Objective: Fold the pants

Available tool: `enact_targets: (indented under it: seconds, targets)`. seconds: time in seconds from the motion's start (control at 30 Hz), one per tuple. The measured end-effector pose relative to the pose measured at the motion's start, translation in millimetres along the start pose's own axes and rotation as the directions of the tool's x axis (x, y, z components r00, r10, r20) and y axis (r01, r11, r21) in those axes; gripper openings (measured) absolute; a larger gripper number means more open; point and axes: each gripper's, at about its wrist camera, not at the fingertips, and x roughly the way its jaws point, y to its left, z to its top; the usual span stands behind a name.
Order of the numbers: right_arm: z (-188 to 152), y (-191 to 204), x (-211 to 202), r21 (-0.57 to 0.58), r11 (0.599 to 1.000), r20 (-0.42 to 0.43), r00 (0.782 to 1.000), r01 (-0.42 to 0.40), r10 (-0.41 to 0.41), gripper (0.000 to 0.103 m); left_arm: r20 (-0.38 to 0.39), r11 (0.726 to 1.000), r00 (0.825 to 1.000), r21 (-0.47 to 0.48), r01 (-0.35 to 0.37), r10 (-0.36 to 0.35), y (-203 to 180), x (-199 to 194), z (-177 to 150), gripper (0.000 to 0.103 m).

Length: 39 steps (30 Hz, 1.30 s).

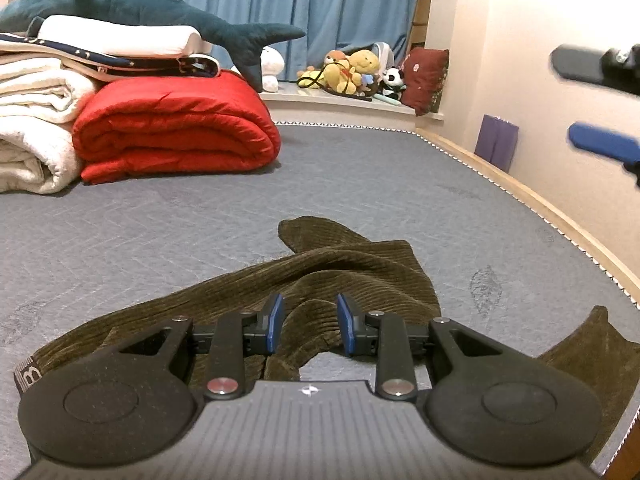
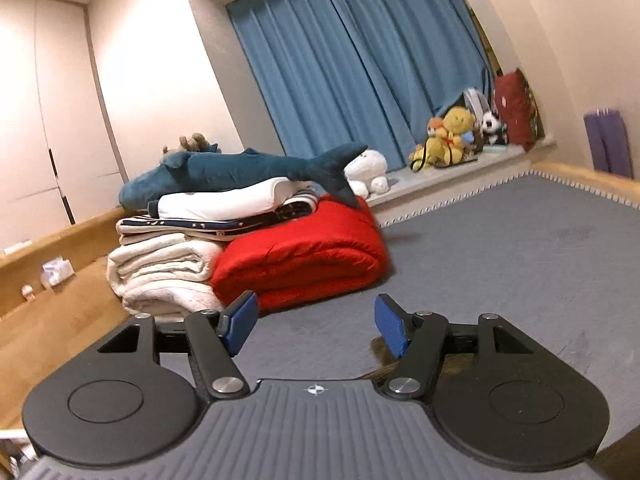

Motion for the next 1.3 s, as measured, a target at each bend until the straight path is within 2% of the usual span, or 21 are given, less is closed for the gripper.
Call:
enact_targets:
  seconds: [0.07,0.17,0.27,0.33,0.43,0.53,0.63,0.7,0.77,0.8,0.87,1.0,1.07,1.13,1.2,1.3]
  targets:
    - [-14,-7,13,0.041,0.999,-0.063,0.998,-0.002,0.005,0.067,-0.012,1.0,1.0,0.002,0.001,-0.001,-2,2,-2,0.034]
    - [-40,-27,25,0.157,0.987,-0.15,0.987,-0.034,0.058,0.067,-0.025,1.0,1.0,0.001,0.008,-0.008,-5,9,-3,0.036]
    - [-69,-43,37,0.124,0.991,-0.157,0.987,0.054,-0.035,0.067,-0.043,1.0,0.999,0.001,0.013,-0.013,-10,17,-6,0.036]
    - [-85,-51,47,0.104,0.988,-0.187,0.977,0.119,-0.098,0.067,-0.059,1.0,0.998,-0.012,0.017,-0.018,-11,24,-6,0.036]
    - [-102,-65,66,0.12,0.978,-0.25,0.958,0.171,-0.137,0.067,-0.076,1.0,0.997,-0.012,0.006,-0.007,-9,32,-6,0.047]
    - [-118,-76,85,0.137,0.959,-0.339,0.921,0.249,-0.191,0.067,-0.104,1.0,0.995,-0.018,0.008,-0.01,-5,40,-6,0.049]
    - [-136,-86,104,0.127,0.94,-0.423,0.874,0.317,-0.237,0.067,-0.122,0.999,0.992,-0.012,-0.03,0.028,1,50,-5,0.049]
    - [-148,-88,116,0.114,0.933,-0.494,0.835,0.341,-0.245,0.073,-0.149,0.999,0.988,-0.022,-0.04,0.037,7,57,-6,0.049]
    - [-159,-92,119,0.064,0.921,-0.534,0.793,0.384,-0.294,0.074,-0.175,0.998,0.983,-0.033,-0.059,0.053,12,62,-8,0.05]
    - [-165,-92,120,0.042,0.914,-0.544,0.776,0.404,-0.319,0.074,-0.181,0.997,0.982,-0.035,-0.066,0.058,15,64,-9,0.05]
    - [-172,-94,121,0.034,0.905,-0.557,0.76,0.424,-0.335,0.074,-0.184,0.997,0.981,-0.045,-0.064,0.055,18,66,-8,0.05]
    - [-172,-98,126,0.073,0.881,-0.521,0.771,0.467,-0.365,0.074,-0.181,0.997,0.982,-0.044,-0.059,0.05,18,69,-6,0.051]
    - [-171,-100,134,0.048,0.861,-0.489,0.763,0.507,-0.422,0.074,-0.182,0.998,0.982,-0.048,-0.049,0.04,17,72,-6,0.052]
    - [-172,-102,138,0.003,0.842,-0.467,0.745,0.54,-0.476,0.074,-0.186,0.998,0.982,-0.043,-0.048,0.039,13,74,-7,0.052]
    - [-176,-108,142,0.01,0.827,-0.473,0.731,0.562,-0.491,0.074,-0.187,0.998,0.982,-0.037,-0.043,0.036,10,76,-7,0.052]
    - [-177,-110,146,-0.01,0.822,-0.449,0.732,0.569,-0.512,0.073,-0.184,0.999,0.983,-0.036,-0.036,0.028,8,77,-7,0.052]
